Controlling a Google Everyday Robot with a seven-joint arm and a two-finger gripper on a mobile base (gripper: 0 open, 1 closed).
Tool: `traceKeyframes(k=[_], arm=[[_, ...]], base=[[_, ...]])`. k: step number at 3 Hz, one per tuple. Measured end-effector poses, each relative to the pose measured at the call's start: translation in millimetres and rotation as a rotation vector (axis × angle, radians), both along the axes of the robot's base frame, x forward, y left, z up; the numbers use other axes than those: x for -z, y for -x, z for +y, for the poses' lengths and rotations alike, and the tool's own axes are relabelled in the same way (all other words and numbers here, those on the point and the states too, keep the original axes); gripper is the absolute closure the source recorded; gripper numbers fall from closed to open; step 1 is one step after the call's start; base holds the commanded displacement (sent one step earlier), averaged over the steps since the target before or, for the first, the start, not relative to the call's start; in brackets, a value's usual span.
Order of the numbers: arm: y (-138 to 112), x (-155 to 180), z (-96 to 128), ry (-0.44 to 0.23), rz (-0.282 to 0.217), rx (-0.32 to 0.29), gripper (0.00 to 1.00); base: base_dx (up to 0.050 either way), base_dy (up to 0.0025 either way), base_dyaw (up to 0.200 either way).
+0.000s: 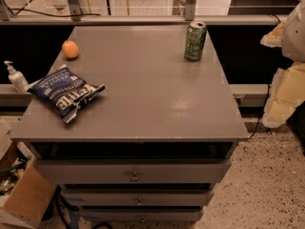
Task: Pick orange
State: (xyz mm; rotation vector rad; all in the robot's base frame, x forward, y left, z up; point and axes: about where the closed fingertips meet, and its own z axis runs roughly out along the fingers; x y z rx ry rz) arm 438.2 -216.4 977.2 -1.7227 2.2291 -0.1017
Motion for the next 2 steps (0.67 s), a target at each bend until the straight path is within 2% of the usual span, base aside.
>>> traceKeyframes(k=[1,2], arm=[[0.0,0.0,0.0,0.0,0.0,0.0,0.0],[0.0,0.0,0.0,0.0,0.0,0.0,0.0]], base=[[0.1,0.0,0.0],[0.0,0.0,0.0]])
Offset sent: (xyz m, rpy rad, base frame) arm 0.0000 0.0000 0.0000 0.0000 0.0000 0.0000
